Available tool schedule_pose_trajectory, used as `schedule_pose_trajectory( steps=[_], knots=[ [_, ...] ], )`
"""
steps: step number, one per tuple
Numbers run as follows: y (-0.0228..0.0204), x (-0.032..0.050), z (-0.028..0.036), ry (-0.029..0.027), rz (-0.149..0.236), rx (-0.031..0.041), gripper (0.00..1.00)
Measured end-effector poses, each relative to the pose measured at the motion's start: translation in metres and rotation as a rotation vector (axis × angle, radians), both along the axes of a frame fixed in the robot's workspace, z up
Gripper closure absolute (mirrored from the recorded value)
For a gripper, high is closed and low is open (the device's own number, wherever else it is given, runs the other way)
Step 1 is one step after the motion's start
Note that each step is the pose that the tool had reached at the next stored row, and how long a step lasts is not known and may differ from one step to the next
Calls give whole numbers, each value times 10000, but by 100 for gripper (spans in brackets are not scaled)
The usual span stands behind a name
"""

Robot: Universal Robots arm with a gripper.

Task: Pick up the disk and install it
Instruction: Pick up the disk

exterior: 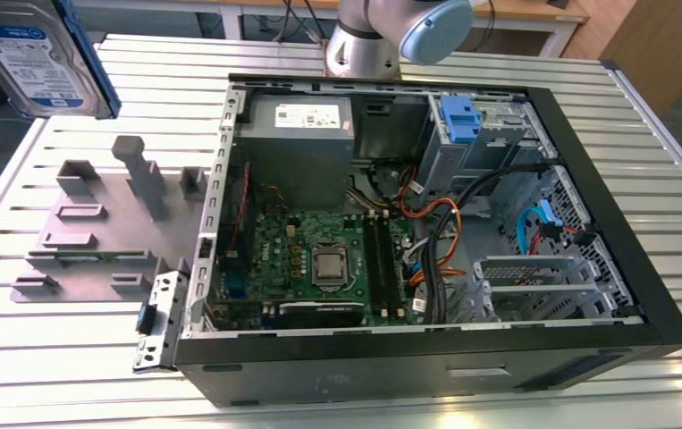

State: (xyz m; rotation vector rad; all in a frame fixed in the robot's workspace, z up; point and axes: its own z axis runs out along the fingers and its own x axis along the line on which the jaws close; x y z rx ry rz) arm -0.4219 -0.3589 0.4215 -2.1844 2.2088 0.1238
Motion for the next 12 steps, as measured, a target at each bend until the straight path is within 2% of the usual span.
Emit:
schedule_pose_trajectory(
  steps=[12],
  knots=[
    [0,0,24,0,2,0,63]
  ],
)
